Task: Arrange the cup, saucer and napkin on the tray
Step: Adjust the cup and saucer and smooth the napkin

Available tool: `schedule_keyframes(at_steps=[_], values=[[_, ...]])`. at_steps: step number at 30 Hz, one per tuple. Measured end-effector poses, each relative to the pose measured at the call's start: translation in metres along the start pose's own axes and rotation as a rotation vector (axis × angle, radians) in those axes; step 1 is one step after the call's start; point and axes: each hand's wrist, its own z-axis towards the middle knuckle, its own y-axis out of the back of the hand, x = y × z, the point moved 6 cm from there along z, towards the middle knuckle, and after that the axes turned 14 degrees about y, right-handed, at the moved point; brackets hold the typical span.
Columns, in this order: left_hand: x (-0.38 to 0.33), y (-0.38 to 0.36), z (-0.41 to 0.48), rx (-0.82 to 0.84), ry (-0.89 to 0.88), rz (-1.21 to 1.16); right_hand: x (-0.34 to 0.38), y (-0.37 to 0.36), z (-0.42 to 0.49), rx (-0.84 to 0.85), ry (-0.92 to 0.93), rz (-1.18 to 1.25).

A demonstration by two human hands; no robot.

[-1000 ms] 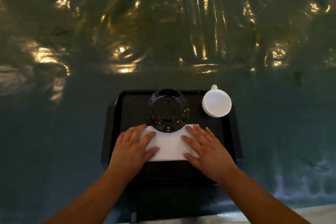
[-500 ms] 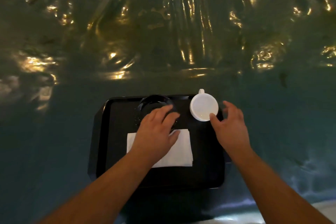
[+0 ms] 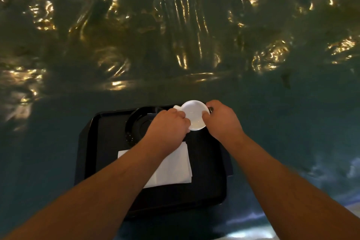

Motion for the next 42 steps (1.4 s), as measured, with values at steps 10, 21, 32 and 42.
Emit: schedule_keyframes(at_steps=[10, 21, 32, 42], values=[[0.011, 0.024, 0.003, -0.182, 0.106, -0.229, 0.010, -0.006, 0.001, 0.085, 0.057, -0.030], [0.023, -0.001, -0.010, -0.103, 0.174, -0.190, 0.005, -0.008, 0.008, -0.003, -0.061, 0.152], [0.033, -0.011, -0.025, -0.100, 0.121, -0.201, 0.035, -0.015, 0.033, 0.037, 0.087, 0.055], [0.068, -0.003, -0.093, -0.280, 0.189, -0.454, 0.064, 0.008, -0.042, -0.263, 0.406, -0.059]])
